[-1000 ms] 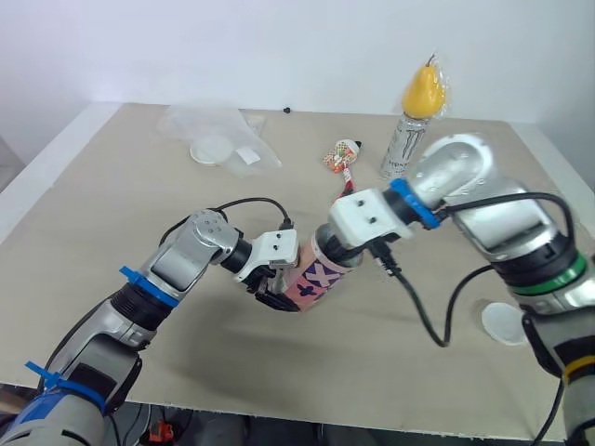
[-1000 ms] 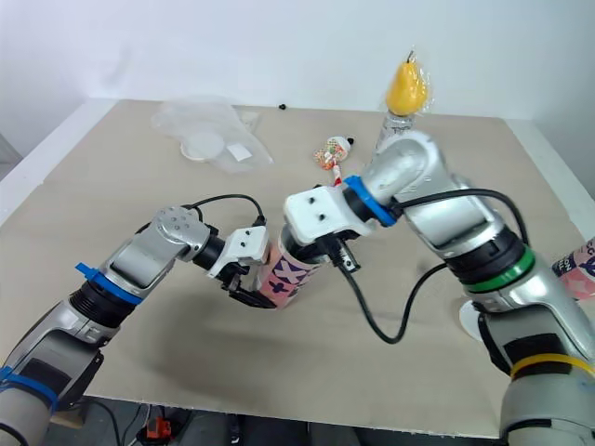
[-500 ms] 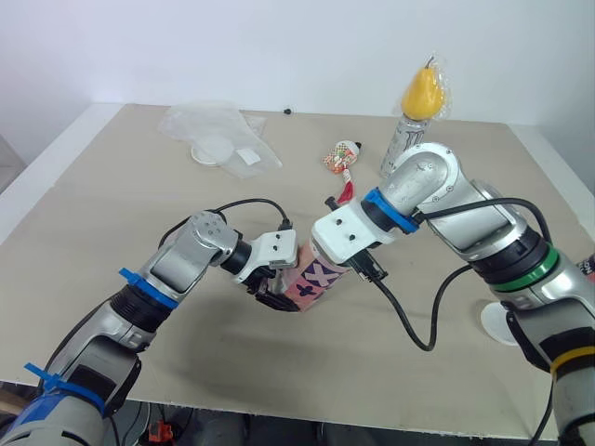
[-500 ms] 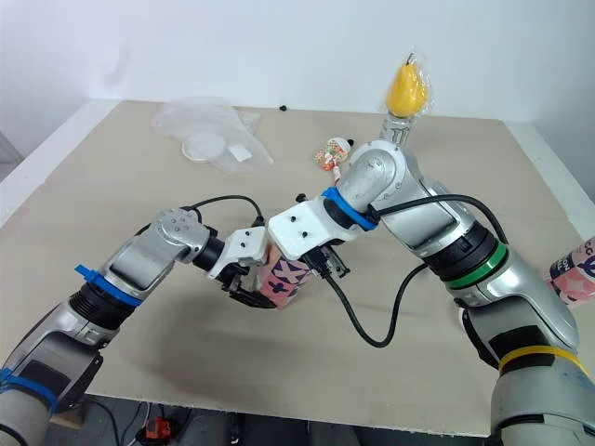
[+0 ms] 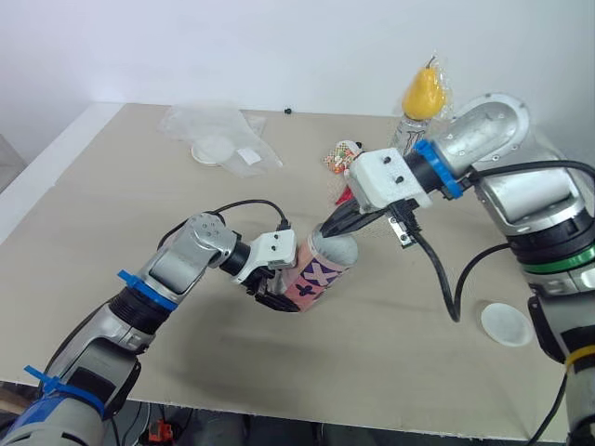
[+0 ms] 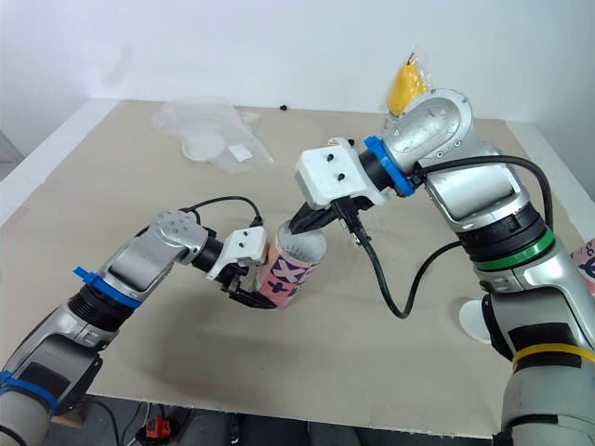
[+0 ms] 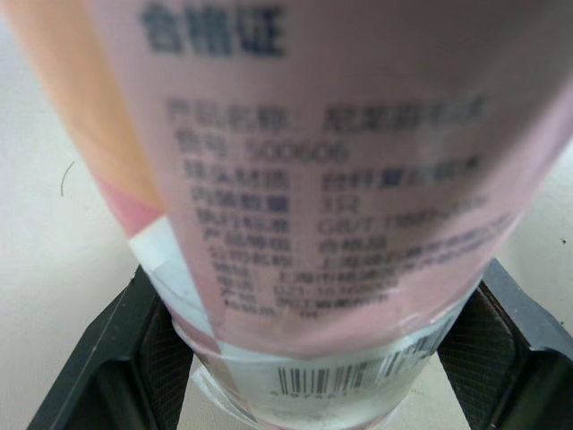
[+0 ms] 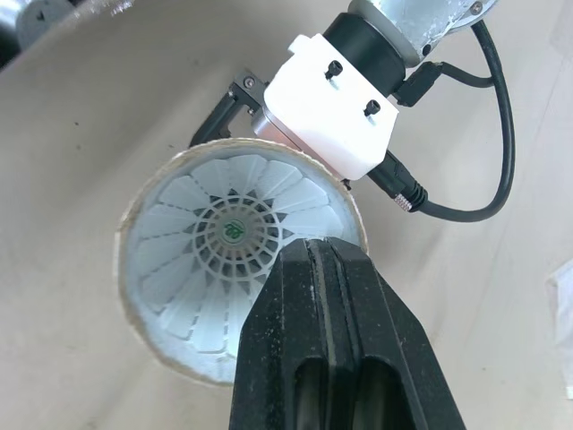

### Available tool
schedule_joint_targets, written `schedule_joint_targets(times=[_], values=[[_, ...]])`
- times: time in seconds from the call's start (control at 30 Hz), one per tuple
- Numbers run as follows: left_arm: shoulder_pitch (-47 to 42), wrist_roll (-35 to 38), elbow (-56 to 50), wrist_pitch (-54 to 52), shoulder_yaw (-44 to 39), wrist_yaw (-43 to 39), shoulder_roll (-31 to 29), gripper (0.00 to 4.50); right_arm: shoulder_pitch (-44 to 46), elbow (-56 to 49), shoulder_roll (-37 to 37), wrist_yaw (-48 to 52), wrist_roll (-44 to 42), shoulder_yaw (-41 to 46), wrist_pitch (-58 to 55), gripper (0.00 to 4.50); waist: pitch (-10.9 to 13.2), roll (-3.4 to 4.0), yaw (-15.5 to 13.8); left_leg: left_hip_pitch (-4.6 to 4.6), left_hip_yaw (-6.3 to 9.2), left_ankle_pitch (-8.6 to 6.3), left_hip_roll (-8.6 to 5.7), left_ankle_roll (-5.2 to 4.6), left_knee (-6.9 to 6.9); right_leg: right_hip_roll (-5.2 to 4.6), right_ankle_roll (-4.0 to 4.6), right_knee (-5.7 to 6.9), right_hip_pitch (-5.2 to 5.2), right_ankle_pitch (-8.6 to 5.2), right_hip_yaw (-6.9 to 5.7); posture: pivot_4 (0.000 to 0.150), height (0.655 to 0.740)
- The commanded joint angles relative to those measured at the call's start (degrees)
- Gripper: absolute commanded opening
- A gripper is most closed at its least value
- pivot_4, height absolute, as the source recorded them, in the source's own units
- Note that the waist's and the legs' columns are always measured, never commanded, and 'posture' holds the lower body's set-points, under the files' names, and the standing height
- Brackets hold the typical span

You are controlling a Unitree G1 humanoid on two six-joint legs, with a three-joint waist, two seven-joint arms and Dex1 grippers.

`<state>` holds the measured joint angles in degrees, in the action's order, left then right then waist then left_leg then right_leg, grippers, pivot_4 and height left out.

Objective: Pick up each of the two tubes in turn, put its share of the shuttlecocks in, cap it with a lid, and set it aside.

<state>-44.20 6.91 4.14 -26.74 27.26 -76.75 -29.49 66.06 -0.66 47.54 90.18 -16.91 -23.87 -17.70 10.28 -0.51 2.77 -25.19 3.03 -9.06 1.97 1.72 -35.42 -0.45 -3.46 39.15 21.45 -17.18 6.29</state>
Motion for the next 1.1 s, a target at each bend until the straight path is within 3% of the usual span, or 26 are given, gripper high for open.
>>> schedule_joint_targets(times=[0.03, 0.3, 0.43, 0.6, 0.8, 1.1], values=[[1.85, -0.71, 1.54, 2.82, -0.51, 2.28, 1.37, 3.4, -1.41, -3.22, 2.55, -0.8, -6.47, 9.04, -7.43, 0.05, 0.0, 0.0, -0.23, -0.01, 0.0, 0.0, -0.04, 0.0, 0.0, -0.03, -0.01, 0.0, -0.01, 0.0, 0.0, 0.15, 0.74], [7.27, -0.6, 2.24, 11.91, -4.87, 9.68, 5.38, 3.4, -19.35, -15.75, 5.59, -17.63, -15.38, 27.61, -22.92, 0.05, -0.01, -0.03, -1.32, -0.08, 0.09, 0.01, -0.34, -0.01, -0.15, -0.42, -0.16, -0.05, -0.18, -0.04, -0.15, 0.15, 0.74], [11.39, 0.31, 2.24, 19.08, -7.36, 13.93, 8.48, 3.4, -30.46, -23.72, 0.39, -32.16, -21.48, 40.32, -30.79, 0.05, -0.01, -0.04, -1.41, -0.13, 0.09, 0.03, -0.34, -0.02, -0.16, -0.42, -0.2, -0.04, -0.14, -0.01, -0.14, 0.15, 0.74], [15.09, 2.0, 4.85, 25.39, -9.21, 16.26, 12.03, 3.4, -43.56, -30.39, -7.89, -44.7, -25.83, 49.09, -33.29, 0.05, -0.01, -0.04, -1.49, -0.16, 0.13, 0.03, -0.36, -0.02, -0.1, -0.39, -0.22, -0.03, -0.13, -0.03, -0.15, 0.15, 0.74], [17.35, 3.98, 8.02, 25.4, -9.19, 16.59, 16.37, 3.4, -62.36, -33.1, -15.49, -49.82, -23.41, 50.67, -26.77, 0.05, -0.03, -0.06, -1.49, -0.16, 0.15, 0.03, -0.43, -0.02, -0.1, -0.42, -0.32, -0.07, -0.2, -0.09, -0.18, 0.15, 0.74], [16.85, 1.16, 9.17, 25.81, -6.12, 14.91, 16.19, 3.4, -67.81, -30.23, -15.18, -50.84, -20.77, 50.44, -19.13, 0.05, -0.05, -0.02, -0.86, -0.01, 0.09, 0.22, -0.38, -0.05, -0.08, -0.35, -0.61, -0.07, -0.21, -0.07, -0.09, 0.15, 0.74]])
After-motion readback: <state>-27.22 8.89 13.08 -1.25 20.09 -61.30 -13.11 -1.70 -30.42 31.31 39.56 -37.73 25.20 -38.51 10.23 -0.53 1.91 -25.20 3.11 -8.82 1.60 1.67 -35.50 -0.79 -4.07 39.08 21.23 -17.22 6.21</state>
